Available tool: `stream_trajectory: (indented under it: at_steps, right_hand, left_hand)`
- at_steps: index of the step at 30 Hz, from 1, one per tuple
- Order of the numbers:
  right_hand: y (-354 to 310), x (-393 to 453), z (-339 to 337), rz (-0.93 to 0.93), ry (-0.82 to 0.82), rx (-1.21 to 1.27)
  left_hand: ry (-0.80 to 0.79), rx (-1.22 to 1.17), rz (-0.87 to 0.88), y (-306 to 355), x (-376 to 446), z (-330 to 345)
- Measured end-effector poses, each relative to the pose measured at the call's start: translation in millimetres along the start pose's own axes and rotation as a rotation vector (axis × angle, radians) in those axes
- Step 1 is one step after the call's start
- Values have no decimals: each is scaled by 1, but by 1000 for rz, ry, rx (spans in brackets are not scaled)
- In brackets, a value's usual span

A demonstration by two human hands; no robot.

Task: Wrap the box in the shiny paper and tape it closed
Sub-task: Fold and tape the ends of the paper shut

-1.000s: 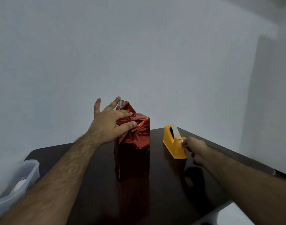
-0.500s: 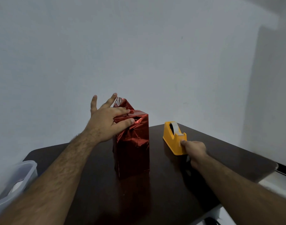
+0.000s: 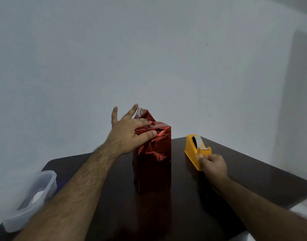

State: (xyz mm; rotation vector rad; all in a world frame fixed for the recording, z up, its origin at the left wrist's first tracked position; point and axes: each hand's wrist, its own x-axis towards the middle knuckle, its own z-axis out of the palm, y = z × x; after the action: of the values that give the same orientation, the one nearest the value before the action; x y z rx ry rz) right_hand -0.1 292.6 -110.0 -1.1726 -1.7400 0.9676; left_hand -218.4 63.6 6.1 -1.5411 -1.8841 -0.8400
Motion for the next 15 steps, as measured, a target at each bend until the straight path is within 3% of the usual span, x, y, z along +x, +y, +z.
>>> stream_trajectory:
  at_steps: [4, 8, 12, 15]
  right_hand:
    - [-51, -13, 4, -465, 45, 167]
    - [-151, -26, -7, -730, -301, 299]
    - [-220, -24, -21, -820, -731, -21]
    - [-250, -17, -21, -805, -870, -375]
  left_hand:
    - [-3, -14, -4, 1, 0, 1]
    - [-6, -3, -9, 2, 0, 0]
    - [-4, -2, 0, 2, 1, 0]
    - [-10, -41, -9, 3, 1, -2]
